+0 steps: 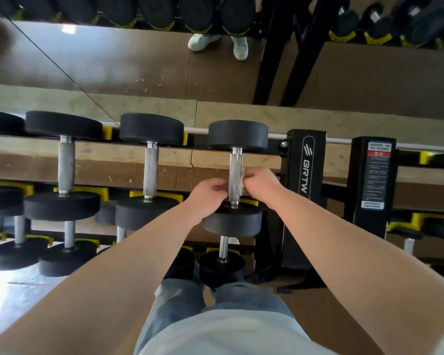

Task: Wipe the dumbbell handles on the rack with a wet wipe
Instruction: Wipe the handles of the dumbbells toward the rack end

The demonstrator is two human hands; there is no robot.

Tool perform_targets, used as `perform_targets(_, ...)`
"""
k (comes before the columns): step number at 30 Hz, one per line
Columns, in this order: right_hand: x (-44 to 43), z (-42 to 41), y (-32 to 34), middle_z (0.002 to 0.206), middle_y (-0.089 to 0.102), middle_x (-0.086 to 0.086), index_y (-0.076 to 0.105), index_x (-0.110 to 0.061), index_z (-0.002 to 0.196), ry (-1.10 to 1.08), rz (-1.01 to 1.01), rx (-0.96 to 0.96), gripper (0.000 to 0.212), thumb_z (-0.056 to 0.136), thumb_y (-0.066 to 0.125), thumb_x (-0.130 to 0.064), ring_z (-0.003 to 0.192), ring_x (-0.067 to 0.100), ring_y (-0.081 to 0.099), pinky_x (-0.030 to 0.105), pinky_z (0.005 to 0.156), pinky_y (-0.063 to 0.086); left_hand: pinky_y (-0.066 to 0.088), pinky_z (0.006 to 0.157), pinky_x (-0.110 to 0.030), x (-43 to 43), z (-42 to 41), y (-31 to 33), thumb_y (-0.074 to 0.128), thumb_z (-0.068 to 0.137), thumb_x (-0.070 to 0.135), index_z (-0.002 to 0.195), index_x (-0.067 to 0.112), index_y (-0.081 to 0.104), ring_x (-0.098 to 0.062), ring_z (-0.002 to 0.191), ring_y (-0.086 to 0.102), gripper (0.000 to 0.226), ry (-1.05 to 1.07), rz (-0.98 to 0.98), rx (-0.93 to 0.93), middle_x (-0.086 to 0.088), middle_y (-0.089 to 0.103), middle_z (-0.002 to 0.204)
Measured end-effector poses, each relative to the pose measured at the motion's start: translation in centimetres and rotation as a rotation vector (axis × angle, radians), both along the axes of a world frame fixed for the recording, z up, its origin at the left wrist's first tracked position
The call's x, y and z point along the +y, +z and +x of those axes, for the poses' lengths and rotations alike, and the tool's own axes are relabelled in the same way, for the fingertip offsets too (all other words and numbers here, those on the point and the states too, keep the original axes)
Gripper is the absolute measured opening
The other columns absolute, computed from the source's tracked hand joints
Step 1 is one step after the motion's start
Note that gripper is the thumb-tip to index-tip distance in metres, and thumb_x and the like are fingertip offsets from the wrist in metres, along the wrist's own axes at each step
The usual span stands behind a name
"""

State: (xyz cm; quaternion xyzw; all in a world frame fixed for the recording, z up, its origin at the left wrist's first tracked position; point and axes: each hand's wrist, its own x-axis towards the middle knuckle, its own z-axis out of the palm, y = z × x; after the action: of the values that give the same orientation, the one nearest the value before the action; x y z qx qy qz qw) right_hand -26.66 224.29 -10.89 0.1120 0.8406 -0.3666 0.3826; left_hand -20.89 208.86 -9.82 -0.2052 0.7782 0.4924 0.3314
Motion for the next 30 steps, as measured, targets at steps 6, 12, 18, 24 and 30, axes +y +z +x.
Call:
perform_targets(6,0.7,0.1,-1.0,0.103,0.071,0.012,0.072,-0.004,0.113,-0.24,-0.244,-0.295,0.034,0.092,0.051,0.012,0.088,0.024,0.068,0.032,0.071,0.06,0.047,0.108,-0.036,-0.4,-0.3,-0.8,0.054,0.101,0.012,0.142,0.026,0.056,-0.016,0.124,0.057,0.043,0.039,0.03,-0.018,0.006,0.061,0.135)
perform_targets(12,0.1,-2.6,-2.0,0.106,0.074,0.016,0.067,-0.003,0.116,-0.627,-0.641,-0.319,0.037,0.098,0.04,0.015,0.09,0.025,0.071,0.037,0.084,0.06,0.057,0.097,-0.038,-1.1,-1.7,-2.0,0.052,0.101,0.006,0.145,0.024,0.051,-0.016,0.106,0.065,0.047,0.221,0.143,-0.104,0.0,0.058,0.131)
perform_targets(18,1.1,-0.8,-2.8,0.119,0.072,0.018,0.068,0.001,0.123,-0.169,-0.354,-0.416,0.038,0.093,0.051,0.018,0.1,0.025,0.074,0.027,0.075,0.061,0.058,0.098,-0.04,-1.4,-2.7,-3.4,0.05,0.101,0.007,0.129,0.025,0.061,-0.018,0.108,0.071,0.035,0.202,0.219,-0.219,-0.004,0.069,0.126)
perform_targets(24,0.4,-1.3,-1.6,0.103,0.077,0.018,0.063,-0.001,0.122,-0.591,-0.618,-0.351,0.037,0.097,0.043,0.018,0.094,0.032,0.076,0.04,0.076,0.064,0.062,0.086,-0.033,-0.9,-3.5,-3.4,0.054,0.105,0.014,0.111,0.015,0.059,-0.021,0.098,0.076,0.008,0.41,0.35,-0.288,-0.01,0.075,0.11)
perform_targets(30,0.1,-0.1,-1.5,0.106,0.077,0.013,0.068,-0.014,0.112,-0.67,-0.598,-0.307,0.058,0.09,0.029,0.022,0.098,0.031,0.075,0.046,0.091,0.059,0.064,0.077,-0.034,-0.1,-5.0,-2.9,0.053,0.106,0.012,0.114,0.008,0.063,-0.024,0.095,0.076,0.014,0.543,0.387,-0.231,-0.014,0.076,0.107)
